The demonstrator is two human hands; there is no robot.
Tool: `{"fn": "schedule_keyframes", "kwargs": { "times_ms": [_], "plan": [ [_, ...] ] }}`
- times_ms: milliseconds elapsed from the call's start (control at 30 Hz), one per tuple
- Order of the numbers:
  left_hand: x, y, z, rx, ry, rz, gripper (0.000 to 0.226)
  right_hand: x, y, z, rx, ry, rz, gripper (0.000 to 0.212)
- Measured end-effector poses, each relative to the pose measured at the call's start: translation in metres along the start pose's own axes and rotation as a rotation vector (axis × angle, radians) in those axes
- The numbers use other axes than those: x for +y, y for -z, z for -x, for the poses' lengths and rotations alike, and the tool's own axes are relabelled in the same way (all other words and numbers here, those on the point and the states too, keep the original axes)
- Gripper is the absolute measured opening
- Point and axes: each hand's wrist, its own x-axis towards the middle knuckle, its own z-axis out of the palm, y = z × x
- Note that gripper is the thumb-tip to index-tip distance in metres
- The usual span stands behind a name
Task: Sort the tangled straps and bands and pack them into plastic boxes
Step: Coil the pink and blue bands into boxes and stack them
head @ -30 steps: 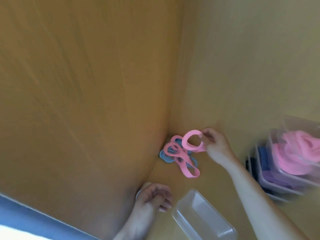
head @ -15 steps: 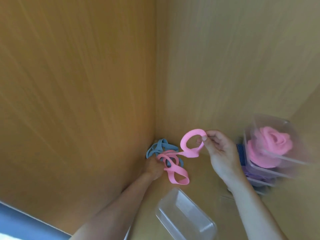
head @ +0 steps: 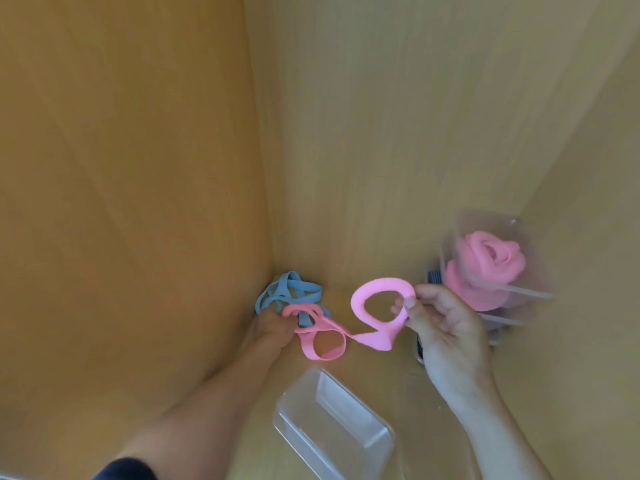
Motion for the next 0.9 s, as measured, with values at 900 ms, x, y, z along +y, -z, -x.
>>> {"fn": "schedule_keyframes", "kwargs": {
  "times_ms": [900],
  "plan": [
    [0.264,0.166,0.211,-0.677,-0.685,0.599,0.026,-0.161,-0.021,-0.081,0.02,0.32,-0.138,0.017]
  ]
}}
